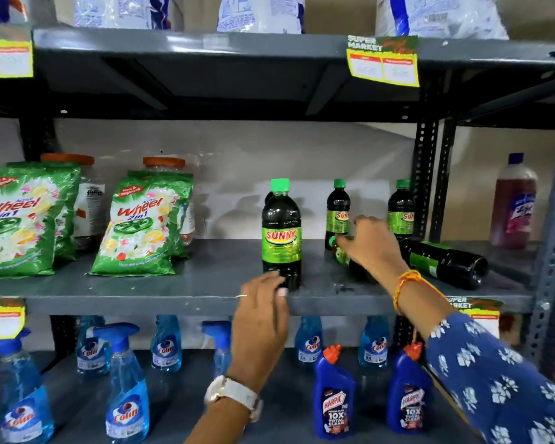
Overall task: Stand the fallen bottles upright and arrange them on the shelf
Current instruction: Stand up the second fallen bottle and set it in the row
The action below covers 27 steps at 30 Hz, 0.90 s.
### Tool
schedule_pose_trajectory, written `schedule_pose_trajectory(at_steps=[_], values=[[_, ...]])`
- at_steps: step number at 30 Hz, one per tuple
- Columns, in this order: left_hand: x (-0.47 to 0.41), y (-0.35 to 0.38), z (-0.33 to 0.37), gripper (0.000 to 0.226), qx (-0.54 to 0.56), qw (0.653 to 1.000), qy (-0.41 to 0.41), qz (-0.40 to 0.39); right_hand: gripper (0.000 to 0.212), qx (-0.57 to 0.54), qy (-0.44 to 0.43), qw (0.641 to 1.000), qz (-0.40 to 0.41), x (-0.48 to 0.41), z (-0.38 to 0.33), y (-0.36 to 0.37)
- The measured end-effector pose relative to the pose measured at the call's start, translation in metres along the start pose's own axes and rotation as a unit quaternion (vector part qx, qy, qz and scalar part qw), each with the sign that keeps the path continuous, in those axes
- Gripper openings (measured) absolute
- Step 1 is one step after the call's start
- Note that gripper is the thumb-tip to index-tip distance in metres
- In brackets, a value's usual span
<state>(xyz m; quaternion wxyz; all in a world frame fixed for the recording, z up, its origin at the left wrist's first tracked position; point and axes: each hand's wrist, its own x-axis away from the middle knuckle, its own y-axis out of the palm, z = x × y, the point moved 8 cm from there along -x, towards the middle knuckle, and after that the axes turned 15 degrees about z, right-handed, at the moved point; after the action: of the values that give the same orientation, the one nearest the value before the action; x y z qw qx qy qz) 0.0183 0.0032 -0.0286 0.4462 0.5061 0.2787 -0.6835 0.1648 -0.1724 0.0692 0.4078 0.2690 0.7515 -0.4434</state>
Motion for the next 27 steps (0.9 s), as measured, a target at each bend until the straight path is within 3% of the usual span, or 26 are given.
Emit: schedule_pose_trajectory(at_steps=[3,5,7,11,16,21,27], values=[[0.009,0.061,0.048,0.032,-0.084,0.988,0.06,-0.112,0.054,0.219,-0.042,0.963,-0.152,-0.001,0.006,0.027],[0.016,0.094,0.057,0.034,-0.157,0.971,0.048,-0.176,0.04,0.289,-0.096,0.937,-0.168,0.003,0.004,0.041],[0.02,0.113,0.05,0.035,-0.213,0.955,0.035,-0.204,0.03,0.303,-0.117,0.935,-0.14,0.002,0.01,0.046],[0.023,0.123,0.045,0.039,-0.248,0.943,0.052,-0.215,0.028,0.21,-0.149,0.964,-0.068,0.004,0.02,0.038],[0.022,0.121,0.046,0.036,-0.259,0.943,0.057,-0.2,0.061,0.027,-0.071,0.997,0.035,0.0,0.051,0.013],[0.021,0.121,0.049,0.039,-0.272,0.941,0.054,-0.196,0.068,-0.12,0.051,0.991,0.027,0.006,0.089,0.021],[0.022,0.121,0.05,0.039,-0.268,0.944,0.04,-0.187,0.066,-0.232,0.103,0.967,-0.03,0.009,0.101,0.039]])
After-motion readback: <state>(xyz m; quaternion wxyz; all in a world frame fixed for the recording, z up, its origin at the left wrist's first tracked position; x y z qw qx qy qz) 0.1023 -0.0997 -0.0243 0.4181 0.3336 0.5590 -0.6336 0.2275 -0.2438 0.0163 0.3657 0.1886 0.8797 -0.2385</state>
